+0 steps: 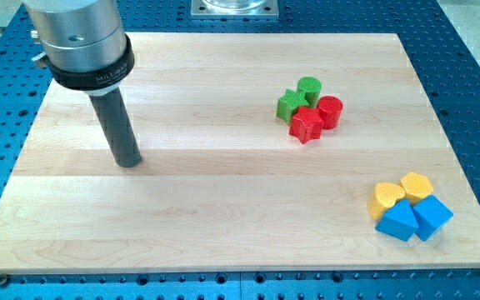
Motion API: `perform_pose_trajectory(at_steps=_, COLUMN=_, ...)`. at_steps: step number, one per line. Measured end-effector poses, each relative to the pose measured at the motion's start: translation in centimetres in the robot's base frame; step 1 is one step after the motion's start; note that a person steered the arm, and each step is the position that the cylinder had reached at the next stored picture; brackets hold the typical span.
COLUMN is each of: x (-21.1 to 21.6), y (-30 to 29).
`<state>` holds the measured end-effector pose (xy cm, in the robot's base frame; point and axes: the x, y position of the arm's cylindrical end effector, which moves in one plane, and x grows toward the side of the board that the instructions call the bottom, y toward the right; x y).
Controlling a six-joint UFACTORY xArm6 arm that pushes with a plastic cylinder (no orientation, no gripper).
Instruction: Place your arm parallel left to the red and green blocks
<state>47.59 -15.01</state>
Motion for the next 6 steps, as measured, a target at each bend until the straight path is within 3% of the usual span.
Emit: perform_pose_trajectory(at_steps=6, x=1.3, y=-2.3)
